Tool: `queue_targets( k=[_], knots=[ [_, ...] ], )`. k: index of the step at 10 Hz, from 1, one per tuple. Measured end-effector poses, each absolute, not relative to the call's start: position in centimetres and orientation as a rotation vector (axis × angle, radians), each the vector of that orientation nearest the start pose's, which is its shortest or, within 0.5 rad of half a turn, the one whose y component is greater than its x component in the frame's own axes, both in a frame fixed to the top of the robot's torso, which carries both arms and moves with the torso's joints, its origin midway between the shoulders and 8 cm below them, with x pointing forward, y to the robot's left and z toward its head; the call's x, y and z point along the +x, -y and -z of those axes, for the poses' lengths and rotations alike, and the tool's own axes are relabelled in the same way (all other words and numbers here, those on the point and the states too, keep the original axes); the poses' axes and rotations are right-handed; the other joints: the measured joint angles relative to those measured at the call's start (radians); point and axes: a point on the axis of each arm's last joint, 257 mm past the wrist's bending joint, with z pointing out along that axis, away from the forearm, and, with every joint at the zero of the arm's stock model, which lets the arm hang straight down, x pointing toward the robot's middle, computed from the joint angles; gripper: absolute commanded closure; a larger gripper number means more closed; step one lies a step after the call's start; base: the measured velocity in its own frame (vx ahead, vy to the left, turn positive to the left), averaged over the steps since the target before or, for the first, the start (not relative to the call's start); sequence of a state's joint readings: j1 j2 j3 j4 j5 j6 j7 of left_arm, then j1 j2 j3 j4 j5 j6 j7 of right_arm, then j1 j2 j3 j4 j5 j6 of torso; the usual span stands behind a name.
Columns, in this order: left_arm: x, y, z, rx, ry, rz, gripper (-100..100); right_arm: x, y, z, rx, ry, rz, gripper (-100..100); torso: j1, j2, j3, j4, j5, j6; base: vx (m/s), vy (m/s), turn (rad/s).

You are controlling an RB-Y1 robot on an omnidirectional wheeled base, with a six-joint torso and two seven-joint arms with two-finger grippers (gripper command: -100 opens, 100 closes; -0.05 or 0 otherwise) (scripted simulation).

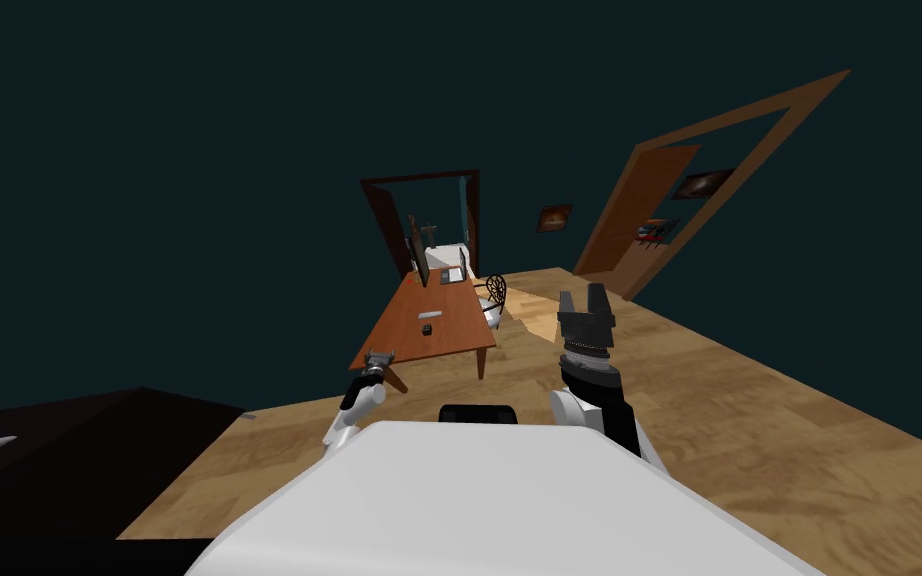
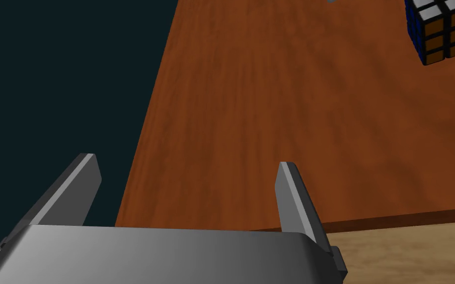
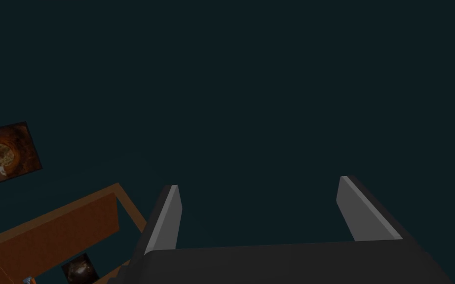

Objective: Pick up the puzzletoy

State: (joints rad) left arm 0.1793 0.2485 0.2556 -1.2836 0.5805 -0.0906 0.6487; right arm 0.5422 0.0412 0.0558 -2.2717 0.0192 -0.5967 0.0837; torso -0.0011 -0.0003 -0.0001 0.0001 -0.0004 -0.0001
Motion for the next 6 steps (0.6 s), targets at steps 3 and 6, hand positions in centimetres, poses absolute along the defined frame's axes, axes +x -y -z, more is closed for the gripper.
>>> queue_targets(
  k=[3, 6],
  knots=[
    [40.9, -49.1, 40.8, -2.196, -0.189, 1.328, -100, 32.8, 26.5, -2.6, 0.611, -0.573, -1.261, 0, 0.000, 0.000, 0.000, 0.000, 0.000, 0.000, 0.003, -0.014, -0.039],
    [40.9, -48.6, 43.3, -2.284, -0.127, 1.302, -100, 32.8, 26.5, -2.6, 0.611, -0.573, -1.261, 0, 0.000, 0.000, 0.000, 0.000, 0.000, 0.000, 0.011, -0.012, -0.045]
  ],
)
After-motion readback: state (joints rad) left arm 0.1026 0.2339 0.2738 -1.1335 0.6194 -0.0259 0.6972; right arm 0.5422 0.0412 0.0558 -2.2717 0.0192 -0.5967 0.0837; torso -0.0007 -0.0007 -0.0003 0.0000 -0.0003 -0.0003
